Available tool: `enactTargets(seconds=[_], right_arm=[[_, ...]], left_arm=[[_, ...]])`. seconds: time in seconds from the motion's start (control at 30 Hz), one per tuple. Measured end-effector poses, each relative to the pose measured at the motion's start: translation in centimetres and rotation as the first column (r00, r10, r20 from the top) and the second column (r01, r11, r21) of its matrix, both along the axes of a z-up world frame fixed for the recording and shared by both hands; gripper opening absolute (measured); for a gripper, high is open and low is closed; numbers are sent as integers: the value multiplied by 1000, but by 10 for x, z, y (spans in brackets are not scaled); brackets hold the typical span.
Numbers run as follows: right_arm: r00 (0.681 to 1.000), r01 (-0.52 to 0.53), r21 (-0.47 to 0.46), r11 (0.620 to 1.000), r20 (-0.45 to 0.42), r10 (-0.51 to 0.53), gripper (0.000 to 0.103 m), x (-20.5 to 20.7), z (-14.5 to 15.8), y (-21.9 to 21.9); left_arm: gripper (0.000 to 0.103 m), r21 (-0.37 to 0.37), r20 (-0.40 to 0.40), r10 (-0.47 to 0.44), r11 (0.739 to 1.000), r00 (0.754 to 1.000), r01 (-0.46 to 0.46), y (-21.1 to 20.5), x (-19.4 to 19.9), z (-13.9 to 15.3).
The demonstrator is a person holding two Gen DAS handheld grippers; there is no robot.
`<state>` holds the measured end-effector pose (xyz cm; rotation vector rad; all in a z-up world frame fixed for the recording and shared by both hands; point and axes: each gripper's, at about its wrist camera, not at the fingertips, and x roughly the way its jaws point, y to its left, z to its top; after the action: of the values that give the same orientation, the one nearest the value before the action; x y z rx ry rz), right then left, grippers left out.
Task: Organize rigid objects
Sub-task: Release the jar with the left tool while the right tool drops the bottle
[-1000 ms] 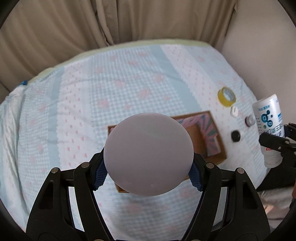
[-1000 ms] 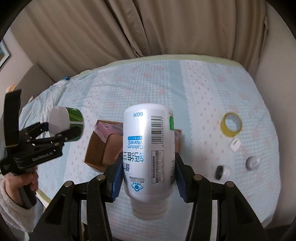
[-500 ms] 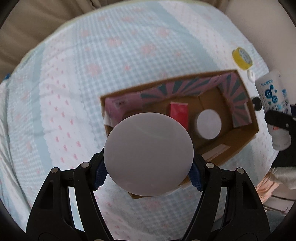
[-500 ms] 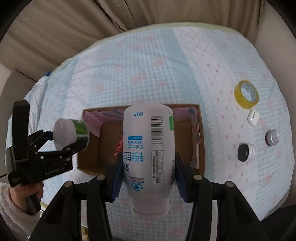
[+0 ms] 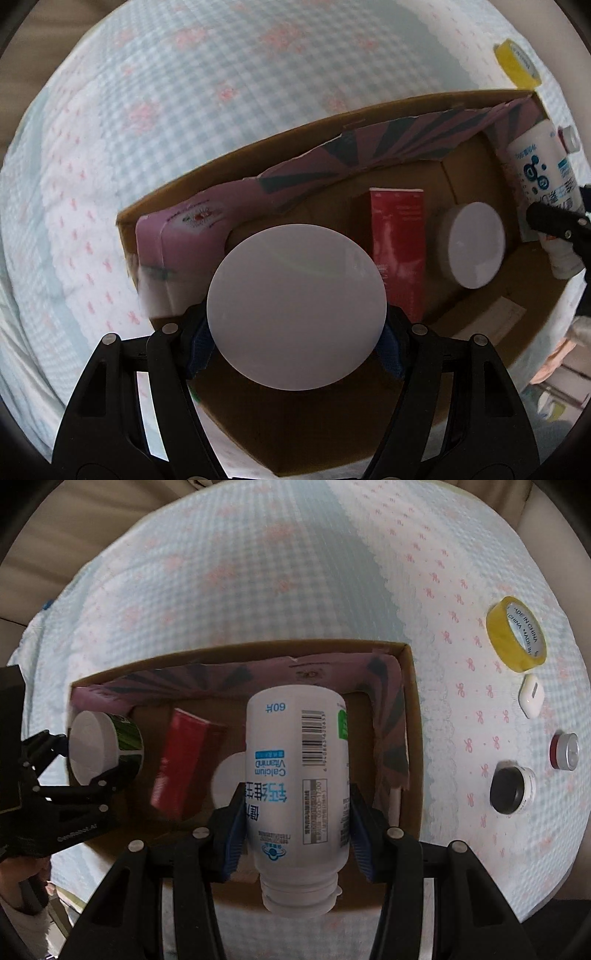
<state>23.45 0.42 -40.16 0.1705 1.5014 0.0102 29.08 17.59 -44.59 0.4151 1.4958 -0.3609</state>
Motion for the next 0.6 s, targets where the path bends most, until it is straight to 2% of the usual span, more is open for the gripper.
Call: enactTargets(seconds=[0.1,0.13,0.17,0.2,0.23,0.27,0.3,0.33,0.5,0.6], right_arm=[[1000,-12,9,1000,-20,13,46,3,-5,1],[1000,-17,6,1000,-22,17,46,4,-5,1],[1000,-19,4,1000,-14,19,46,4,-5,1],[1000,-12,11,1000,1,12,47,4,-4,0],[1000,0,17,1000,15,0,58,4,-2,0],[1000,7,14,1000,29,-7,82,3,0,-1],[999,8,10,1000,39,-8,95,3,2,-2],[998,1,10,1000,59,-1,103,2,5,-2],[998,-10,22,1000,62,9,103,-4,11,-1],[996,-13,19,1000,93,11,103,-11,21,-1]], left_arm=[[72,49,1,-38,998,999,37,-8,0,-4],[77,53,3,-46,998,999,46,-10,0,-4],[99,41,7,-51,998,999,51,-12,-1,-2],[103,11,19,-58,998,998,58,-15,-3,3],[103,-1,30,-63,998,998,63,-16,-5,7],[103,-4,38,-67,998,997,68,-17,-7,9],[103,1,41,-73,997,996,73,-19,-9,11],[103,8,44,-75,997,996,75,-19,-11,13],[103,-6,31,-41,999,999,41,-19,-23,18],[103,-14,39,-21,1000,999,21,-15,-34,25]])
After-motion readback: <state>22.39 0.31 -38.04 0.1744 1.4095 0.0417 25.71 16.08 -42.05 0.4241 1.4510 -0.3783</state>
